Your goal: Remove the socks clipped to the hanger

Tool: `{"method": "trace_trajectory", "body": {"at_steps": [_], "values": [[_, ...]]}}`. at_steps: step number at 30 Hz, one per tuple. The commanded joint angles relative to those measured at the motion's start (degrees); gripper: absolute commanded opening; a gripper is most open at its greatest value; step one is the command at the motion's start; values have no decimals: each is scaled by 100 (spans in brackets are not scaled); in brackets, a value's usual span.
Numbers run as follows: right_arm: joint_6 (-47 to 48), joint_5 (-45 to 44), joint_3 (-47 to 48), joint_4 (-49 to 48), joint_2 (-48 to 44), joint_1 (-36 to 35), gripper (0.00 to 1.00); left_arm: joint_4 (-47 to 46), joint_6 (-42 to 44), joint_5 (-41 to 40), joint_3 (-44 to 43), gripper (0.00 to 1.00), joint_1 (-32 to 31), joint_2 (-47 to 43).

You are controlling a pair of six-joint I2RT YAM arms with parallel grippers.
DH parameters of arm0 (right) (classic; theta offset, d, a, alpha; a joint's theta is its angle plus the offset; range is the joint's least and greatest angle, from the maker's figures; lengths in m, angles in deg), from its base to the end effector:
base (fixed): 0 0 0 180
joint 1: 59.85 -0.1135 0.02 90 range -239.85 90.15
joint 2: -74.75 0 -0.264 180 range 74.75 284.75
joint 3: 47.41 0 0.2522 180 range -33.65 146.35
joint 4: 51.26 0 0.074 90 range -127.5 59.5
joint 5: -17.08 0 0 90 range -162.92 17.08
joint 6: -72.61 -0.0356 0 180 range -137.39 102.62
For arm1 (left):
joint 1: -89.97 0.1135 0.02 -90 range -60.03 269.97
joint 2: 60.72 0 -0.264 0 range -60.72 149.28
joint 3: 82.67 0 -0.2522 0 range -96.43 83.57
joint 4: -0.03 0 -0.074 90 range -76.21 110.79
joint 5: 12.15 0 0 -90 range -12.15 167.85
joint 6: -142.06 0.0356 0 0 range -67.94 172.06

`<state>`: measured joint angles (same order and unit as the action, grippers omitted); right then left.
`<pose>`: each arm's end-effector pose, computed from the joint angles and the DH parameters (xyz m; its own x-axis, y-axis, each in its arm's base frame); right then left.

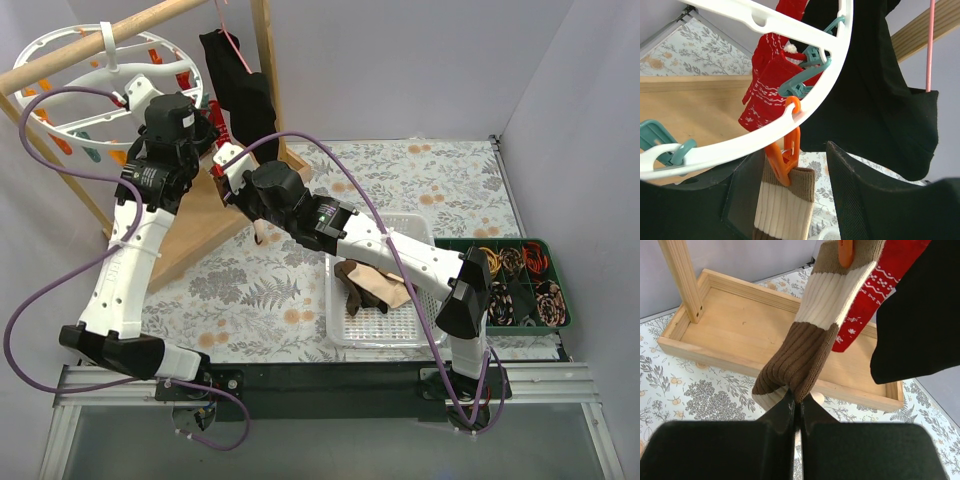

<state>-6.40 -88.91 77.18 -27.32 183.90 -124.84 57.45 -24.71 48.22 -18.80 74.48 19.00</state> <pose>0.2020 0.4098 0.4140 0.0828 -0.2560 -0.9631 -0.7540 0.6158 -0.2285 0.2686 -0.0562 0.4853 0.1279 -0.9135 -0.3862 -0.3850 0.3131 -0.8682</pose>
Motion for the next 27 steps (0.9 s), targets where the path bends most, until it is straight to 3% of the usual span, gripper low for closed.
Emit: {"method": "trace_trajectory", "body": {"at_steps": [1,20,27], "values": [[97,-89,62,-297,-77,-40,1,-235,224,-298,-126,50,10,70],[106,-141,53,-297,-148,-93,1,-754,918,-755,226,30,10,96],[123,-220,-34,-297,-192,-110,1,-806,954,-580,243,11,10,26]]}}
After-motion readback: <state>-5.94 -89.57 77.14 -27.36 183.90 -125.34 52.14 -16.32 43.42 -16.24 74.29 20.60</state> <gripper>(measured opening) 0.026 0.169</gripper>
